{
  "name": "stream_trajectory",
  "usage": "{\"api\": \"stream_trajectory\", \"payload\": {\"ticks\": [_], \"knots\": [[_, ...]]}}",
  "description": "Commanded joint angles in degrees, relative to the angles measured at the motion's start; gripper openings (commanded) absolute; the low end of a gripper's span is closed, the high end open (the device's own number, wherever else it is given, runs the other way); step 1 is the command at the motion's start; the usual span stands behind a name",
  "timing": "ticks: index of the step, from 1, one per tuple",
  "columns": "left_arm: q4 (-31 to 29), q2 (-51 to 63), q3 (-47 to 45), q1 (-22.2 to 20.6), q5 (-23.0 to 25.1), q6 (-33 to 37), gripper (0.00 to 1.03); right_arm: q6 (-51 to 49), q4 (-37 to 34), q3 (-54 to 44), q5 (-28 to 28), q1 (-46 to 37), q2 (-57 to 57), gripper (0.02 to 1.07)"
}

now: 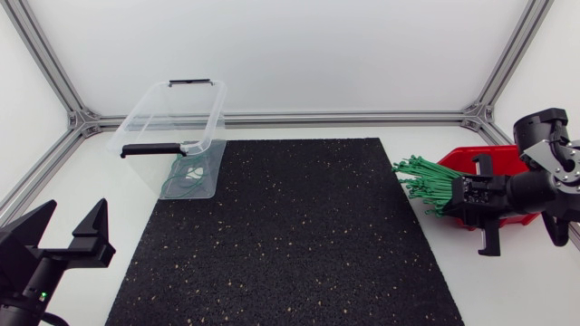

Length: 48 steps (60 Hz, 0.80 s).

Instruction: Take a green cable tie from the red box, thread the tail through the head to close it, then place it in the transparent bin on the left.

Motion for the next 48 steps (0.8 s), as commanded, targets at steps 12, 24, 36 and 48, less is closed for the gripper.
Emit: {"api": "stream_trajectory", "payload": {"ticks": [12, 24, 36, 48], "knots": [[-0.69, -0.23, -2.33, -0.04, -0.15, -0.97, 0.99, -1.67, 0.41, -1.15, 0.49, 0.41, -0.45, 0.09], [-0.69, -0.23, -2.33, -0.13, -0.15, -0.88, 0.99, -2.02, -1.35, -0.18, 0.75, 0.23, -1.33, 0.08], [-0.69, -0.23, -2.33, -0.22, -0.15, -0.97, 0.99, -1.93, -3.11, 0.08, 0.67, 0.32, -3.61, 0.08], [-0.69, -0.23, -2.33, -0.22, -0.15, -0.97, 0.99, -1.93, -5.57, 0.78, 0.67, 0.41, -5.99, 0.08]]}}
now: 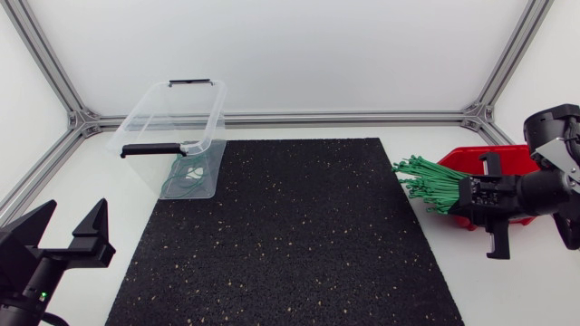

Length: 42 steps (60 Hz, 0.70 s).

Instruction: Take a green cable tie from the red box, thread the tail through the head to close it, then place it in the transparent bin on the left.

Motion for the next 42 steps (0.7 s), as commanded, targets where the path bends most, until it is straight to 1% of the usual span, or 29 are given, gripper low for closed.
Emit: {"api": "stream_trajectory", "payload": {"ticks": [1, 12, 18, 36, 42], "knots": [[-0.75, -0.23, -2.33, -0.22, -0.15, -0.97, 0.99, -1.26, -1.68, 0.85, 0.03, 0.41, -1.66, 0.08], [-0.66, -0.23, -2.33, -0.31, -0.15, -0.97, 0.99, -0.99, -4.32, 2.69, -0.58, 0.85, -4.65, 0.08], [-0.66, -0.23, -2.33, -0.31, -0.15, -0.97, 0.99, 0.33, -4.41, 4.45, -1.73, 0.94, -5.44, 0.08], [-0.75, -0.23, -2.33, -0.31, -0.15, -0.97, 0.99, 6.3, -6.87, 13.51, -5.94, 0.94, -7.46, 0.08], [-0.75, -0.23, -2.33, -0.39, -0.15, -0.97, 0.99, 7.97, -8.89, 16.67, -6.91, 1.2, -9.13, 0.08]]}}
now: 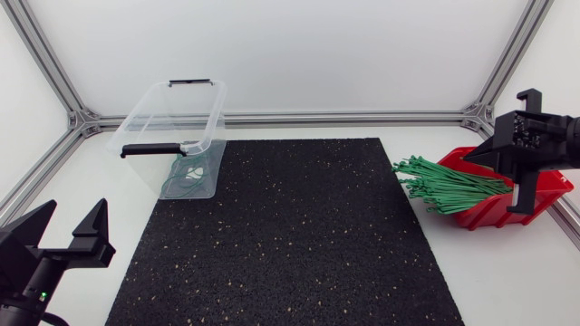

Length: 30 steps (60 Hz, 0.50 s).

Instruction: Take a green cable tie from the red box, thread the tail through the head to close it, then place it in the transparent bin on the left.

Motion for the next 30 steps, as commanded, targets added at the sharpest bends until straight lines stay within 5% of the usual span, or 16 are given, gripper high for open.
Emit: {"api": "stream_trajectory", "payload": {"ticks": [1, 30], "knots": [[-0.75, -0.23, -2.33, -0.28, -0.15, -0.97, 0.99, 2.31, -2.36, 3.54, -1.14, 0.68, -2.05, 0.08], [-0.75, -0.23, -2.33, -0.28, -0.15, -0.97, 0.99, 21.47, -10.71, 18.04, -0.88, 13.6, -6.71, 0.08]]}}
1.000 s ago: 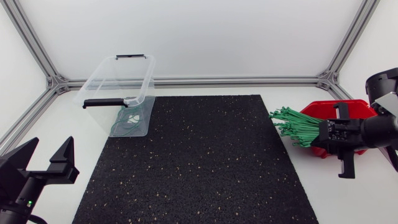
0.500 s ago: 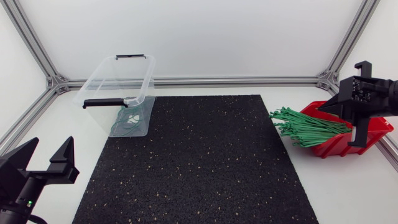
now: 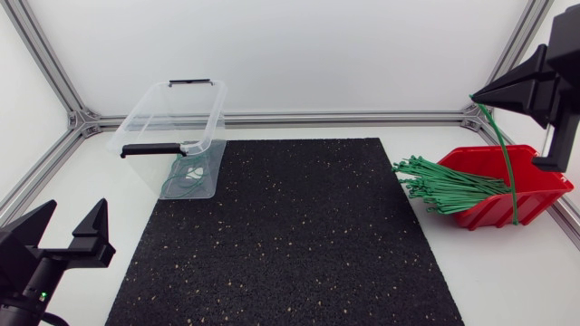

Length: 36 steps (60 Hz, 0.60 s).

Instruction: Take a green cable tie from the red box, thread the tail through the head to close it, then place it in the transparent bin on the left.

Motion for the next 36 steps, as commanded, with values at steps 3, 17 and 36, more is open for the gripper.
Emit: {"api": "stream_trajectory", "payload": {"ticks": [3, 17, 36], "knots": [[-0.75, -0.21, -2.33, -0.31, -0.15, -0.97, 0.99, 7.32, -1.22, 3.75, -0.03, 2.83, -0.85, 0.08], [-0.75, -0.21, -2.33, -0.31, -0.15, -0.97, 0.99, 18.83, -0.69, 10.25, 2.17, 10.3, -0.85, 0.08], [-0.84, -0.21, -2.33, -0.31, -0.06, -0.97, 0.99, 32.81, 8.89, 6.21, 16.15, 30.6, 2.05, 0.08]]}}
